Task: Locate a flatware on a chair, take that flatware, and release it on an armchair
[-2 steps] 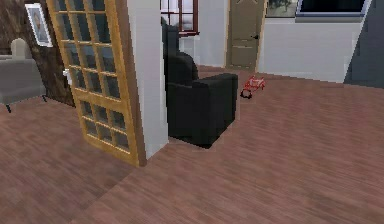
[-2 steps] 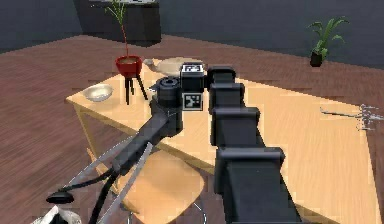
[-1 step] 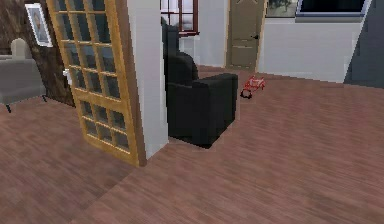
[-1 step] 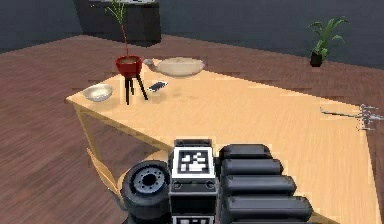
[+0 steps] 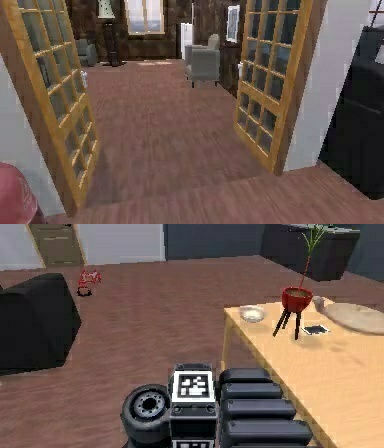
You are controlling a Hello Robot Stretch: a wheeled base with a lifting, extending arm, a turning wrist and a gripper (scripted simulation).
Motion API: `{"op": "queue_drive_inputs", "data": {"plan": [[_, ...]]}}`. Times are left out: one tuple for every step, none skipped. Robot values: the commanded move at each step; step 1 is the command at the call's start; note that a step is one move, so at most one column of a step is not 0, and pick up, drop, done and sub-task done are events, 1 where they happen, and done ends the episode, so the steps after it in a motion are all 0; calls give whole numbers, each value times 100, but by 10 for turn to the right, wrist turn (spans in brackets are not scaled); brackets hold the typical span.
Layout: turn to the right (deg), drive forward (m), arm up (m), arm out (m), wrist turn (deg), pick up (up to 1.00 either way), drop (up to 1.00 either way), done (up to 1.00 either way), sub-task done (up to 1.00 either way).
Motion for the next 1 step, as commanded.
{"op": "queue_drive_inputs", "data": {"plan": [[-450,0,0,0,0,0,0,0,0]]}}
